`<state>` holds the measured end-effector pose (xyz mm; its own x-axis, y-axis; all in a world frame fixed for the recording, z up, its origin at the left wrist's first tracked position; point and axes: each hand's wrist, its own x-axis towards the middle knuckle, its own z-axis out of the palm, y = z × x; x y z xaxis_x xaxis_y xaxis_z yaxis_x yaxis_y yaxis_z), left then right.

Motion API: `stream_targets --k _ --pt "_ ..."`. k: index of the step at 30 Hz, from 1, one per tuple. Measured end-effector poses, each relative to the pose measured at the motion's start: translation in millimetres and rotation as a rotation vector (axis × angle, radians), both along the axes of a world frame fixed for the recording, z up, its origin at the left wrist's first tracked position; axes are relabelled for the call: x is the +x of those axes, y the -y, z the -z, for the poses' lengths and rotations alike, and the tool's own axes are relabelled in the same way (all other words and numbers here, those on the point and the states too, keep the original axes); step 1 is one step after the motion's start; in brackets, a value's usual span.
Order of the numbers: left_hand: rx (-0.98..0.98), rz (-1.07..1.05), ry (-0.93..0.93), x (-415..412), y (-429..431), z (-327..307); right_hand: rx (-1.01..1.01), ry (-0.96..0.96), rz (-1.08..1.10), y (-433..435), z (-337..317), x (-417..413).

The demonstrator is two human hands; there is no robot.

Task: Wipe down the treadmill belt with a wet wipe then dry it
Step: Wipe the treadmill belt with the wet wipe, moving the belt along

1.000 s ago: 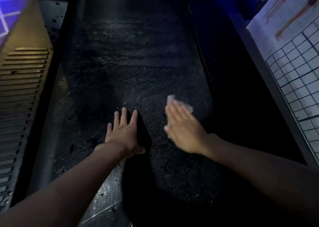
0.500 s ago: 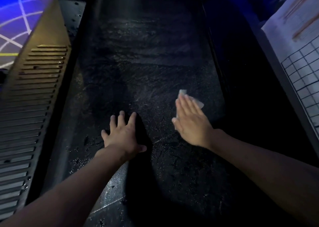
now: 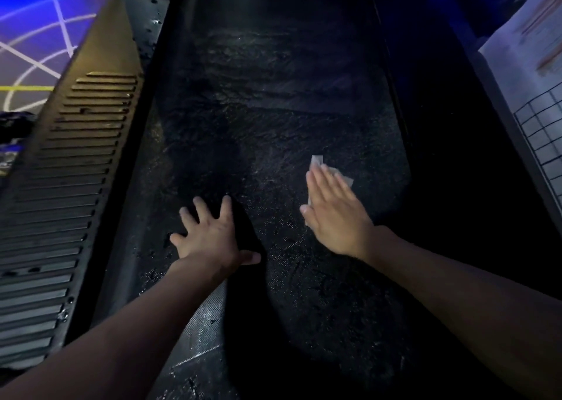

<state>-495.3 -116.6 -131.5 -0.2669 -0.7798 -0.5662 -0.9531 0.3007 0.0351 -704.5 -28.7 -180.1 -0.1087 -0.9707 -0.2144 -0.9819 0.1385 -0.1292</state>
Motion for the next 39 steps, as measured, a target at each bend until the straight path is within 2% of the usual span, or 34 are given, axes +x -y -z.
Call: stream_targets --k 3,4,8,12,16,20,21,24,28,31,32,36,39 --pt "-0.033 0.033 -0.018 7 9 -4 0.018 0.007 -0.254 -8 3 16" --pt "-0.045 0.050 -0.026 12 12 -6 0.031 0.016 -0.276 -6 -1 13" --pt "-0.089 0.075 -0.030 24 15 -4 0.040 -0.011 -0.011 10 -4 7" --pt "-0.060 -0.010 0.013 24 15 -1 0.048 0.034 -0.294 4 -2 22" --pt "-0.050 -0.033 -0.008 28 17 0 0.050 0.008 -0.033 20 -6 16" --pt "-0.077 -0.034 -0.032 34 16 3 0.060 0.040 -0.370 14 -6 37" --pt "-0.080 -0.029 -0.038 36 17 3 0.072 0.047 -0.355 20 -6 30" --pt "-0.082 -0.013 -0.042 39 18 2 0.028 0.018 -0.134 31 -6 29" --pt "-0.059 0.046 -0.028 49 28 -3 0.057 0.029 -0.415 29 -4 46" --pt "-0.035 0.100 -0.052 62 31 -2 0.030 0.028 -0.160 45 -11 40" --pt "-0.048 0.087 -0.063 65 29 0 0.028 0.018 -0.133 46 -11 46" --pt "-0.137 -0.061 -0.033 70 19 1 0.051 0.042 -0.429 40 -9 67" --pt "-0.127 -0.086 -0.052 75 18 1 0.025 0.048 -0.157 58 -11 56"
